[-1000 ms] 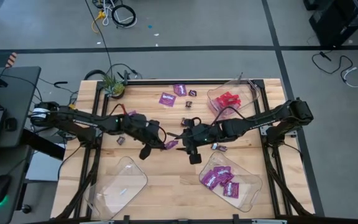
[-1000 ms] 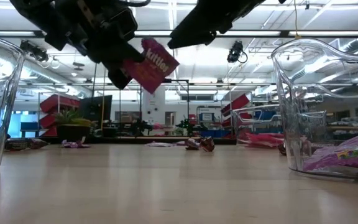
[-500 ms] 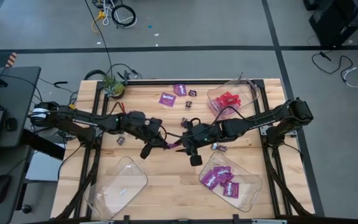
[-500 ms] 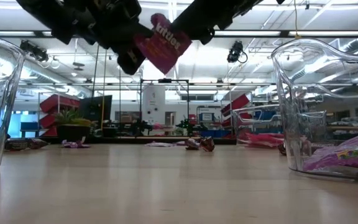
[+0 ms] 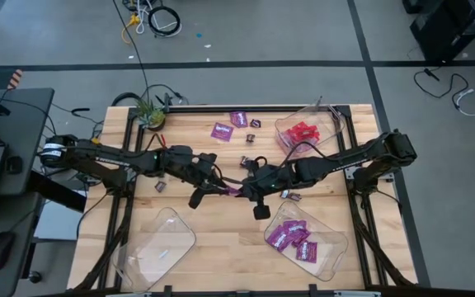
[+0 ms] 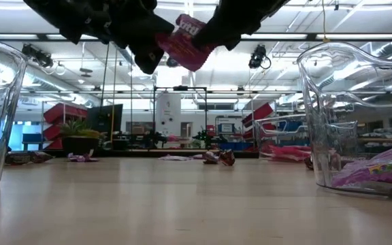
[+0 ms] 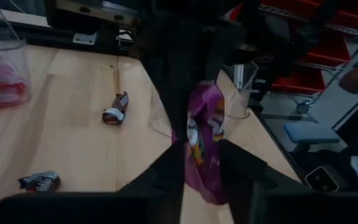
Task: Sort candy
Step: Put the violet candy into the bottom right transparent bin
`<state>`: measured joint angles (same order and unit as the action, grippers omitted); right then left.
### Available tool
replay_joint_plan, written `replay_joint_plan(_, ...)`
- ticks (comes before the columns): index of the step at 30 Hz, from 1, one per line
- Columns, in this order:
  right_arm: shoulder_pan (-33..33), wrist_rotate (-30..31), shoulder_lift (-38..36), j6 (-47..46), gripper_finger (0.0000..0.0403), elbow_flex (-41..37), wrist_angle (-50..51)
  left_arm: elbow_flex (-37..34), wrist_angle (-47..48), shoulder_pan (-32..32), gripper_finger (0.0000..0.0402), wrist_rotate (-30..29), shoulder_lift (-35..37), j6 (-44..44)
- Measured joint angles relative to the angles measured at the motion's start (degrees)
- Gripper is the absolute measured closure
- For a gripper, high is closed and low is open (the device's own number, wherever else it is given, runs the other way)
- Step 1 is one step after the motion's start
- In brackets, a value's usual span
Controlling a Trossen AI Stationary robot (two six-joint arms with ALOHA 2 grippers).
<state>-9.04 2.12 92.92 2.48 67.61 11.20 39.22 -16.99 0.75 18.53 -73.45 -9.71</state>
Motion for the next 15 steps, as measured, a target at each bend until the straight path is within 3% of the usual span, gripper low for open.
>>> replay_joint_plan(7, -0.7, 1.4, -1.2, -4.0, 0.0391, 5.4, 10.5, 0.0, 0.5, 0.0, 0.0231, -5.8, 0.0, 3.8)
replay_joint_plan(12, -2.7, 1.0, -5.2, -11.3, 0.0390, 7.8, 21.9, 0.0, 2.6, 0.0, 0.0214, -12.1, 0.0, 8.1)
replay_joint_plan(15, -4.6, 0.4, -8.3, -17.1, 0.0391, 7.8, 28.3, 0.0, 2.5, 0.0, 0.0213, -13.0, 0.0, 9.4)
